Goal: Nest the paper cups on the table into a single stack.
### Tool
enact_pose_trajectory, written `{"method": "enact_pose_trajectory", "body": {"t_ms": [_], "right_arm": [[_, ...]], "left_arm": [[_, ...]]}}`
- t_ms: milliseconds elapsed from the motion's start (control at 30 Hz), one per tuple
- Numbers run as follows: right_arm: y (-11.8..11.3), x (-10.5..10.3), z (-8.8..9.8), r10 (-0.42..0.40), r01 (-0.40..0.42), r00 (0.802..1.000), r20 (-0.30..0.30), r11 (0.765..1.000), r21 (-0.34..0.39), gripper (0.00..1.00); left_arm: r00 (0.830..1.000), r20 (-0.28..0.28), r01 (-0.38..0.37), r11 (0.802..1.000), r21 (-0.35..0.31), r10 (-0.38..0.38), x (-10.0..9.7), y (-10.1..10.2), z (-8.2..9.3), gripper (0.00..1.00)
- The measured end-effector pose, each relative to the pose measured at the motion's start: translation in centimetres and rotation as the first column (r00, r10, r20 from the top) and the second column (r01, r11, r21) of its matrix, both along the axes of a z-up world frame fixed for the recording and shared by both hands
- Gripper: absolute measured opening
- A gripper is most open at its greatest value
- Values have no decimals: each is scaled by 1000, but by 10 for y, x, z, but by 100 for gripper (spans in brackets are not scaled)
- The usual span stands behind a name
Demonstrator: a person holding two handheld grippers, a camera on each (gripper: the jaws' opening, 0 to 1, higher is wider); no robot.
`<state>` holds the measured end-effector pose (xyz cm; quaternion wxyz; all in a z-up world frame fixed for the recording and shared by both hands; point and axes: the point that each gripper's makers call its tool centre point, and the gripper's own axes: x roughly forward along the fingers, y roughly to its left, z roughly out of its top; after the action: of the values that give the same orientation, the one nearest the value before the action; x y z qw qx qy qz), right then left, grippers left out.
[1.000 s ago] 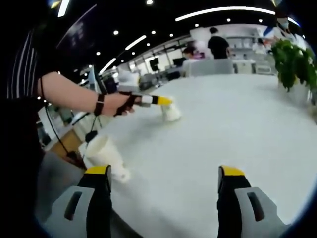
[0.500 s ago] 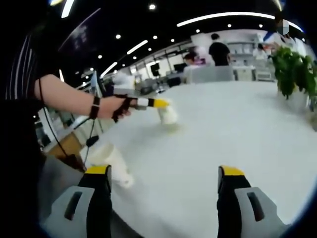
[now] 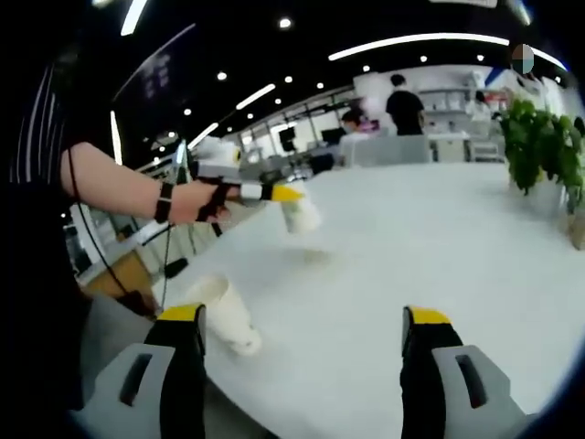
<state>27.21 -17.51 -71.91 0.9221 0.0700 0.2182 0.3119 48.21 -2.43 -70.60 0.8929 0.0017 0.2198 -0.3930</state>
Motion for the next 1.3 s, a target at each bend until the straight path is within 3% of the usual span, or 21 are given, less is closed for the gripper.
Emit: {"method": "enact_pose_trajectory", "body": {"t_ms": [67, 400, 833, 1300], "right_arm": [[0, 0, 5, 2, -2, 1000, 13, 1000, -1, 86], [-4, -1, 21, -3, 3, 999, 47, 1000, -6, 86], [-1, 2, 29, -10, 11, 997, 74, 1000, -12, 86], [-2, 5, 28, -14, 15, 997, 77, 1000, -13, 86]], "left_arm": [[1000, 13, 14, 1000, 22, -14, -7, -1, 3, 37], [1000, 24, 15, 1000, -2, -15, -38, 4, 23, 37], [998, 63, 31, 999, -35, -29, -60, 11, 51, 36], [988, 119, 106, 992, -64, -98, -84, -12, 79, 36]]}}
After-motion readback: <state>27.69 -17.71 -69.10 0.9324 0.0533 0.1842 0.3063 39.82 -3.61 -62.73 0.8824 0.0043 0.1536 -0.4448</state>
